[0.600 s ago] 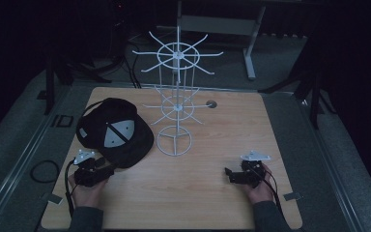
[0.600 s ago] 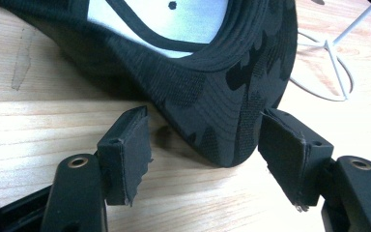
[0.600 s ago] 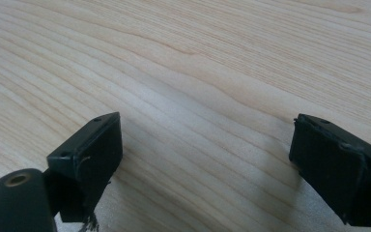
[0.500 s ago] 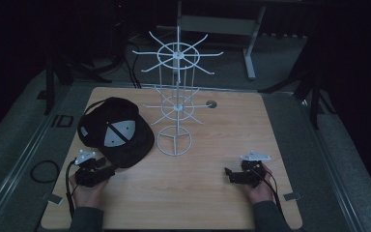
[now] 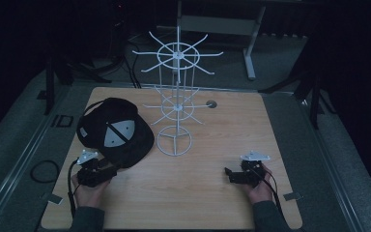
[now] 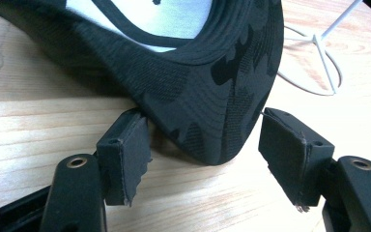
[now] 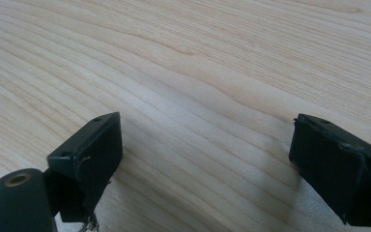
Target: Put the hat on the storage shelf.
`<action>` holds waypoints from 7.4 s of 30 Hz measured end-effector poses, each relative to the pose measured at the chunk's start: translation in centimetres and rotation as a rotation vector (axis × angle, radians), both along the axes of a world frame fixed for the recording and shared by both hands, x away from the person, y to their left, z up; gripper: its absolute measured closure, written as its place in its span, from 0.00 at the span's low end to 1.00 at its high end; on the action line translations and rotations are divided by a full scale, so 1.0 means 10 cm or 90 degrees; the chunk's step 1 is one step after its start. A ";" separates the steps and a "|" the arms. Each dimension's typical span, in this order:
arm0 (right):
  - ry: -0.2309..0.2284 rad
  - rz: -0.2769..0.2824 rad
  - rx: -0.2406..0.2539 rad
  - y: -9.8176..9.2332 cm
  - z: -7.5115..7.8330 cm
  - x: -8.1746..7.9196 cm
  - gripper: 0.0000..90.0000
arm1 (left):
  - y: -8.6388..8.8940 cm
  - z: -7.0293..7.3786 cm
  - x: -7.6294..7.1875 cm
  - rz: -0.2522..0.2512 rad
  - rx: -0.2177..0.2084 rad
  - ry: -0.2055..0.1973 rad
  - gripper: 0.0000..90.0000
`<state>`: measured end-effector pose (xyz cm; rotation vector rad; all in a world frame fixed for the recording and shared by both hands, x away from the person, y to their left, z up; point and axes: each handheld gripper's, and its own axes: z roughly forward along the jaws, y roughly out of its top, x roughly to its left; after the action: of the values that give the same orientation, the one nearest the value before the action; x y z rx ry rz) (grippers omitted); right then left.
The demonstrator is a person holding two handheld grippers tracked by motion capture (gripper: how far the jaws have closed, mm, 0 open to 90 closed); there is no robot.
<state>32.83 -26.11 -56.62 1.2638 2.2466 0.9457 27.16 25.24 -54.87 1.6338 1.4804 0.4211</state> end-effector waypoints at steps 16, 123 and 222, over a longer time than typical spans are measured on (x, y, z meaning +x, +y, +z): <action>0.000 -0.002 0.000 0.00 0.00 0.00 0.13 | -0.07 -0.07 0.07 0.003 0.030 0.017 0.40; 0.001 0.008 -0.002 0.00 0.00 -0.01 0.13 | 0.03 0.43 0.27 -0.013 -0.027 -0.053 0.96; -0.001 0.006 0.000 0.00 0.00 -0.01 0.13 | -0.21 1.29 -0.11 0.040 0.125 -0.199 0.96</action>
<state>32.76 -26.07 -56.62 1.2525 2.2535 0.9489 26.07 23.16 -41.99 1.5885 1.2866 0.8402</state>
